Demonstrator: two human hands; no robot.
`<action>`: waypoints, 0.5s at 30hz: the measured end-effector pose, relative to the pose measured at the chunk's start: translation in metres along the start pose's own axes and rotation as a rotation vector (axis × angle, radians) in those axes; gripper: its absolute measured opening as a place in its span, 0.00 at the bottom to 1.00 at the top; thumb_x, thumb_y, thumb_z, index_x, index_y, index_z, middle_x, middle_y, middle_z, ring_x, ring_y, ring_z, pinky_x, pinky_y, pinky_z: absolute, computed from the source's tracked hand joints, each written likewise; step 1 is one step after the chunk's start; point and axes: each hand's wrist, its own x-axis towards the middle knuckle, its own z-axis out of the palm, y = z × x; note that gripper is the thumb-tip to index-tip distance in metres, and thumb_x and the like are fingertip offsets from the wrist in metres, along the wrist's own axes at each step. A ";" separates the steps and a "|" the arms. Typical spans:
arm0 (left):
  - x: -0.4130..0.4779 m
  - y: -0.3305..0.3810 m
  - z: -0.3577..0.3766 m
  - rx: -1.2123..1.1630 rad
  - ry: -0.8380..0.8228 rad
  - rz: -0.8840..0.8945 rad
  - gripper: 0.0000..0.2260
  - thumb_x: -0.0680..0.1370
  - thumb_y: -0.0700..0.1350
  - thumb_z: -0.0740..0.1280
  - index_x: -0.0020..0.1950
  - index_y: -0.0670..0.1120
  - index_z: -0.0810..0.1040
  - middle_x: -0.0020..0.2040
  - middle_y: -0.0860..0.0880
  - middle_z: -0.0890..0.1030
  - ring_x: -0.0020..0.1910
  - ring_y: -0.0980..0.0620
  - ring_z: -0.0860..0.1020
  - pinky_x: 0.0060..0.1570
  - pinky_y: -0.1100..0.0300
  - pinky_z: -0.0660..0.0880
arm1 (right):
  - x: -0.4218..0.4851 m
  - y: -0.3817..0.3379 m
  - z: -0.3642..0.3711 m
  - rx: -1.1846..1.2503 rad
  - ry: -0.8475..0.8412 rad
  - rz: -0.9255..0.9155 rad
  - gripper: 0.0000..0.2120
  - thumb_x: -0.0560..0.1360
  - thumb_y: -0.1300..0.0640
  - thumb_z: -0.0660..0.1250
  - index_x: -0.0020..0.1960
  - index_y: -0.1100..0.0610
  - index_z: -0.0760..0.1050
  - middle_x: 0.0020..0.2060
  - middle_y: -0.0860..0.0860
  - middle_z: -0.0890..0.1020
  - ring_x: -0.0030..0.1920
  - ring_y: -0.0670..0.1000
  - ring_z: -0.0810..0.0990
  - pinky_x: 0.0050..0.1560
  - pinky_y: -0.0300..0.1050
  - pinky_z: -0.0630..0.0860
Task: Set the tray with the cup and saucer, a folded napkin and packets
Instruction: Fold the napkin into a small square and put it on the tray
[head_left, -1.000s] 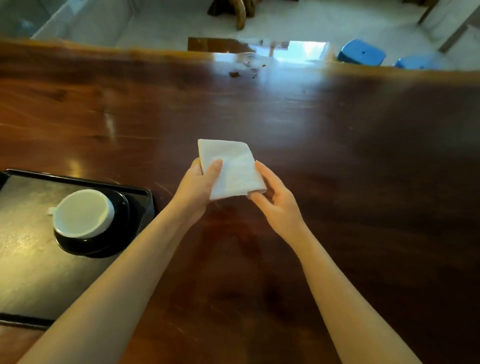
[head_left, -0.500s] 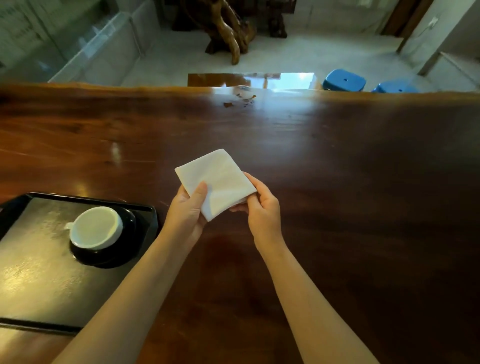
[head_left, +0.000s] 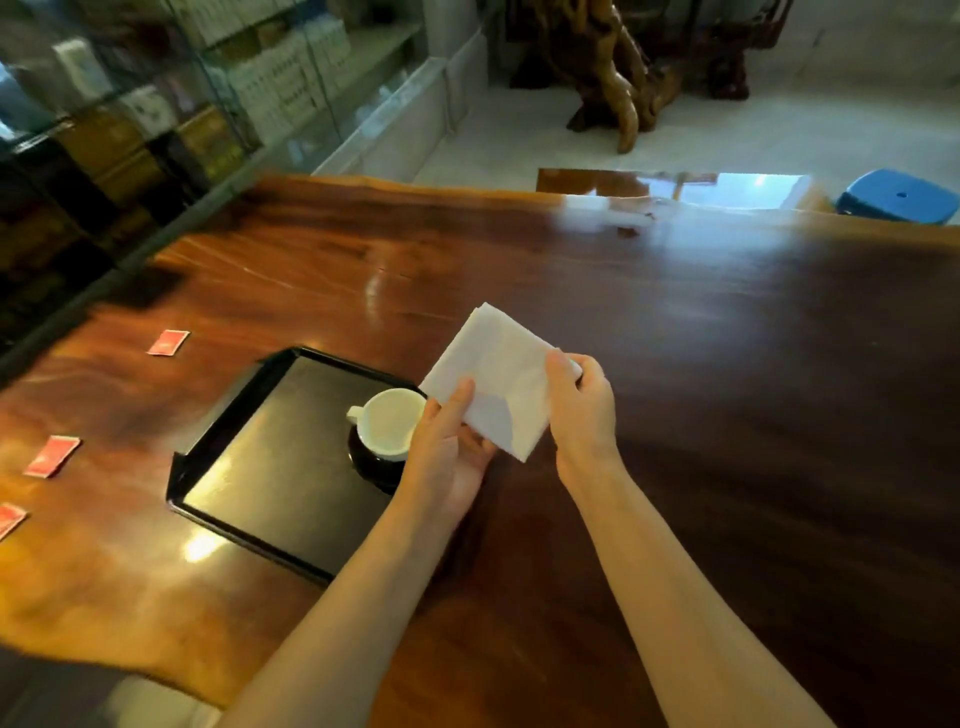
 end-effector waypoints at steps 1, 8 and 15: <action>0.005 0.014 -0.014 0.059 0.005 -0.010 0.12 0.79 0.46 0.61 0.60 0.45 0.74 0.51 0.45 0.81 0.52 0.47 0.80 0.51 0.51 0.77 | 0.001 0.000 0.011 -0.032 -0.012 -0.038 0.08 0.79 0.51 0.59 0.51 0.56 0.70 0.41 0.48 0.76 0.41 0.46 0.76 0.33 0.35 0.72; 0.062 0.100 -0.100 0.892 0.022 0.173 0.11 0.78 0.54 0.60 0.49 0.49 0.78 0.43 0.51 0.79 0.41 0.54 0.78 0.41 0.59 0.74 | 0.003 0.012 0.110 -0.277 -0.114 -0.186 0.04 0.79 0.52 0.59 0.50 0.53 0.69 0.41 0.45 0.75 0.41 0.44 0.76 0.34 0.32 0.74; 0.094 0.122 -0.163 0.967 0.123 0.299 0.08 0.80 0.47 0.58 0.45 0.44 0.68 0.35 0.53 0.69 0.32 0.56 0.68 0.32 0.62 0.63 | -0.001 0.038 0.208 -0.497 0.133 0.007 0.18 0.81 0.47 0.50 0.36 0.54 0.65 0.30 0.48 0.69 0.30 0.44 0.68 0.29 0.36 0.61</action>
